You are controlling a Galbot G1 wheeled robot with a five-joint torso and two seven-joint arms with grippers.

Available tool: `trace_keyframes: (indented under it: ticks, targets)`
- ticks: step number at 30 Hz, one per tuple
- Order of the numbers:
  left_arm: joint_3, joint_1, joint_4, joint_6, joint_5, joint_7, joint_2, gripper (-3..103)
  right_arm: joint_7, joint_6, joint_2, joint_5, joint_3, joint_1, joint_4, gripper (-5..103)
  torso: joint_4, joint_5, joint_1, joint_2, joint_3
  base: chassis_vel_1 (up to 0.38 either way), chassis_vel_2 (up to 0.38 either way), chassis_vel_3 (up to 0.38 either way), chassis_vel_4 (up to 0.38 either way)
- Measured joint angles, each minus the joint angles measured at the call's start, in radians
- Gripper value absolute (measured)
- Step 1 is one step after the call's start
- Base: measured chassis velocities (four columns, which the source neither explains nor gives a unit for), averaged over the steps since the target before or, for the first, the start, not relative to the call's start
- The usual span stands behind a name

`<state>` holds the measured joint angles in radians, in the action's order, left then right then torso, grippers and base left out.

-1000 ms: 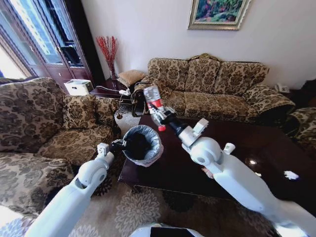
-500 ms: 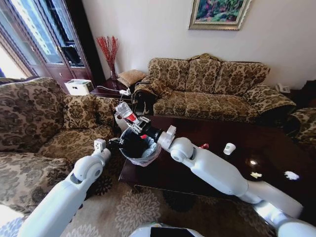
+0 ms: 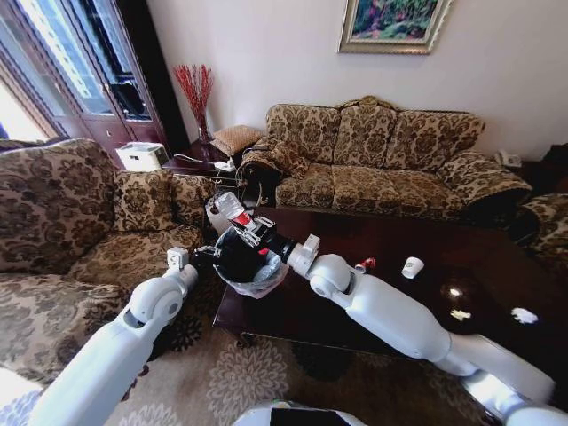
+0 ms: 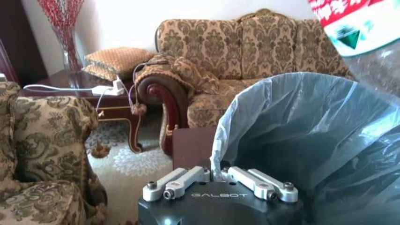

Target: Move to the front of the table and place the trash on the table into the trash bin.

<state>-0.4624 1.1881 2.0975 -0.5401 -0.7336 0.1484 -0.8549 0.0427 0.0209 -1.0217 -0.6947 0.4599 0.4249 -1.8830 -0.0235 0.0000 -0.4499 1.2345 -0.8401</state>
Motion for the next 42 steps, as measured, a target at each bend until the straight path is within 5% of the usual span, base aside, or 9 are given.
trace_keyframes:
  ticks: [8, 9, 10, 12, 16, 20, 28, 36, 42]
  targets:
    - [-0.007, 0.001, 0.012, 0.000, -0.001, 0.000, 0.002, 3, -0.005, 0.000, -0.007, 0.017, 0.001, 0.016, 0.008, 49, 0.0001, 0.0000, 0.000, 0.000, 0.000, 0.000, 0.000, 0.000, 0.000]
    - [-0.010, 0.005, 0.015, 0.000, -0.001, 0.000, 0.002, 3, -0.005, 0.001, -0.008, 0.019, 0.001, 0.016, 0.012, 54, 0.0001, 0.0001, 0.000, 0.000, 0.000, 0.000, 0.000, 0.000, 0.000]
    - [-0.013, 0.012, 0.019, 0.000, 0.000, 0.000, 0.002, 3, -0.007, 0.000, -0.009, 0.020, -0.002, 0.015, 0.014, 71, -0.0001, 0.0000, 0.000, 0.000, 0.000, 0.000, 0.000, 0.000, 0.000]
    - [-0.014, 0.014, 0.021, 0.000, 0.000, 0.000, 0.002, 3, -0.008, 0.000, -0.009, 0.020, -0.004, 0.014, 0.015, 71, 0.0000, 0.0000, 0.000, 0.000, 0.000, 0.000, 0.000, 0.000, 0.000]
    - [-0.015, 0.015, 0.026, 0.001, 0.001, 0.000, 0.003, 3, -0.020, -0.004, -0.005, 0.020, -0.009, 0.016, 0.003, 92, 0.0000, 0.0000, 0.000, 0.000, 0.000, 0.000, 0.000, 0.000, 0.000]
    - [-0.015, 0.017, 0.026, 0.001, 0.003, 0.000, 0.002, 3, -0.048, -0.026, 0.003, 0.018, -0.027, 0.030, -0.032, 99, 0.0001, 0.0001, 0.000, 0.000, 0.000, 0.000, 0.000, 0.000, 0.000]
    - [-0.040, 0.047, 0.019, 0.014, 0.046, 0.000, -0.027, 3, -0.142, -0.134, 0.044, 0.004, -0.131, 0.106, -0.113, 100, -0.0002, 0.0002, 0.000, 0.000, 0.000, 0.000, 0.000, 0.000, 0.000]
    - [-0.086, 0.108, 0.058, 0.064, 0.157, 0.007, -0.120, 3, -0.285, -0.261, 0.163, 0.080, -0.451, 0.472, -0.203, 100, 0.0011, 0.0009, 0.000, 0.000, 0.000, 0.000, 0.000, 0.000, 0.000]
    - [-0.123, 0.151, 0.080, 0.112, 0.253, 0.003, -0.209, 3, -0.375, -0.281, 0.158, 0.158, -0.561, 0.648, -0.249, 100, -0.0002, 0.0004, 0.000, 0.000, 0.000, 0.000, 0.000, 0.000, 0.000]
